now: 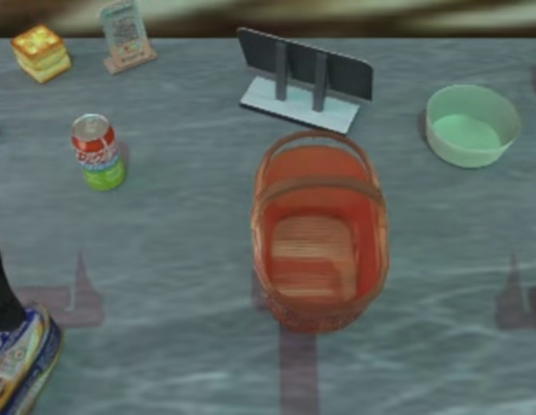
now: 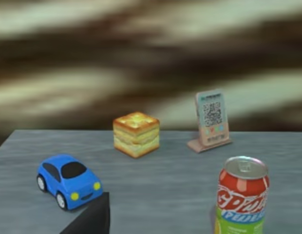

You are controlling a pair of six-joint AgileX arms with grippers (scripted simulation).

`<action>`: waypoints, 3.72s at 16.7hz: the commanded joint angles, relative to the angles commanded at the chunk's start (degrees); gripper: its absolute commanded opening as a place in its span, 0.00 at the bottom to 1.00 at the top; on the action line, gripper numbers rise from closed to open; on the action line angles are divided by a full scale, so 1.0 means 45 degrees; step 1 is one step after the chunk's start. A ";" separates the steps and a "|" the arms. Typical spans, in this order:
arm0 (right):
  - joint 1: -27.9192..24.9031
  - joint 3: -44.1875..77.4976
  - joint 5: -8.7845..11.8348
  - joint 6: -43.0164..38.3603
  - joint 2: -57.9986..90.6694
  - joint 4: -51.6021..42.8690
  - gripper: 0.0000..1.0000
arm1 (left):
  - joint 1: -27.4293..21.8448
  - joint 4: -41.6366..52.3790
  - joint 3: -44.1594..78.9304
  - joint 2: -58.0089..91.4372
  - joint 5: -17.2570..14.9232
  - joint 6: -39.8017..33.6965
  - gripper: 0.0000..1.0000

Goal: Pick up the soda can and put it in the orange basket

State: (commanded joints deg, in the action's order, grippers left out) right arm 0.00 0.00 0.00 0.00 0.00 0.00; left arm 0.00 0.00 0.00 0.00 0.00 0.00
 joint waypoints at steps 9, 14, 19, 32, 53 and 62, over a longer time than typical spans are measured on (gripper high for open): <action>0.0000 0.0000 0.0000 0.0000 0.0000 0.0000 1.00 | -0.0714 0.2642 0.3416 0.3431 -0.0483 0.1066 1.00; 0.0000 0.0000 0.0000 0.0000 0.0000 0.0000 1.00 | -0.1326 0.6431 0.8670 0.8747 -0.0776 0.2664 1.00; 0.0000 0.0000 0.0000 0.0000 0.0000 0.0000 1.00 | -0.1708 1.0595 1.4961 1.5462 -0.0815 0.4573 1.00; 0.0000 0.0000 0.0000 0.0000 0.0000 0.0000 1.00 | -0.1690 1.7862 2.8851 3.0530 -0.0188 0.8557 1.00; 0.0000 0.0000 0.0000 0.0000 0.0000 0.0000 1.00 | -0.1616 1.5791 2.7485 3.1721 -0.0082 0.8903 1.00; 0.0000 0.0000 0.0000 0.0000 0.0000 0.0000 1.00 | -0.1616 1.5791 2.7485 3.1721 -0.0082 0.8903 0.32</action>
State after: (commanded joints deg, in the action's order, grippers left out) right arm 0.00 0.00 0.00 0.00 0.00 0.00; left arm -7.27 71.06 123.68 142.75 -0.37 40.07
